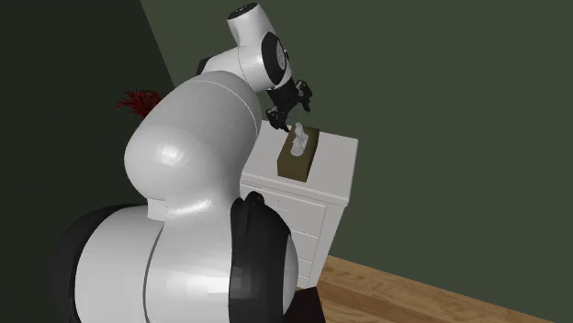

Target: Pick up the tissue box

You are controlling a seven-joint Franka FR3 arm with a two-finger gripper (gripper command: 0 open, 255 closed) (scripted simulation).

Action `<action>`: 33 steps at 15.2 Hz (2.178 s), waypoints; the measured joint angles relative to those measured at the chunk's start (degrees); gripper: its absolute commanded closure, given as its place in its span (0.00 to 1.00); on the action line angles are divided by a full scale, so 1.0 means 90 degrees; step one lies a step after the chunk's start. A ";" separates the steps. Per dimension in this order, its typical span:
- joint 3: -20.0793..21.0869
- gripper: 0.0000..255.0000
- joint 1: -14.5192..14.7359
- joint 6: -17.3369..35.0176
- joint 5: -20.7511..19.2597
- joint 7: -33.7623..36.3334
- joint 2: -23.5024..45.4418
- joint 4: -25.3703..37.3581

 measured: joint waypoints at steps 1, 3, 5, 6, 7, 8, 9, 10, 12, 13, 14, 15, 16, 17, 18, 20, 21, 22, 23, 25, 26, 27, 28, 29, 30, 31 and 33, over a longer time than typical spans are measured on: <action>-0.0008 0.00 -0.0025 0.0004 -0.0012 -0.0071 0.0104 0.0141; -0.0007 0.00 -0.0028 0.0082 -0.0033 -0.0071 0.0198 0.0182; -0.0013 0.00 -0.0040 0.0216 -0.0048 -0.0052 0.0221 0.0078; -0.0014 0.00 -0.0035 0.0299 -0.0063 -0.0017 0.0218 -0.0015; -0.0014 0.00 -0.0038 0.0375 -0.0069 0.0007 0.0240 -0.0071; -0.0016 0.00 -0.0039 0.0473 -0.0080 0.0040 0.0255 -0.0160; -0.0015 0.00 -0.0034 0.0519 -0.0088 0.0064 0.0258 -0.0208; -0.0014 1.00 -0.0032 0.0544 -0.0093 0.0075 0.0257 -0.0236; -0.0019 1.00 -0.0032 0.0575 -0.0102 0.0087 0.0247 -0.0246; -0.0023 1.00 -0.0035 0.0585 -0.0105 0.0091 0.0242 -0.0249; -0.0022 1.00 -0.0032 0.0590 -0.0107 0.0096 0.0236 -0.0255; -0.0017 1.00 -0.0027 0.0591 -0.0105 0.0099 0.0234 -0.0252; -0.0016 1.00 -0.0027 0.0593 -0.0105 0.0098 0.0232 -0.0255; -0.0015 1.00 -0.0026 0.0596 -0.0105 0.0100 0.0232 -0.0256; -0.0016 1.00 -0.0025 0.0599 -0.0108 0.0102 0.0224 -0.0270; -0.0016 1.00 -0.0025 0.0594 -0.0106 0.0099 0.0224 -0.0265; -0.0017 1.00 -0.0030 0.0549 -0.0099 0.0081 0.0235 -0.0219; -0.0018 1.00 -0.0032 0.0501 -0.0094 0.0062 0.0228 -0.0177; -0.0016 1.00 -0.0034 0.0427 -0.0082 0.0032 0.0229 -0.0108; -0.0008 1.00 -0.0023 0.0274 -0.0064 -0.0007 0.0229 0.0029; -0.0007 1.00 -0.0019 0.0198 -0.0059 -0.0027 0.0209 0.0083; -0.0007 1.00 -0.0025 0.0115 -0.0046 -0.0067 0.0210 0.0173; -0.0006 1.00 -0.0030 0.0024 -0.0029 -0.0101 0.0236 0.0295; -0.0006 1.00 -0.0033 -0.0052 -0.0018 -0.0132 0.0239 0.0377; -0.0010 1.00 -0.0041 -0.0110 -0.0012 -0.0165 0.0222 0.0427; -0.0011 1.00 -0.0048 -0.0197 0.0002 -0.0203 0.0236 0.0535; -0.0007 1.00 -0.0042 -0.0354 0.0017 -0.0245 0.0243 0.0704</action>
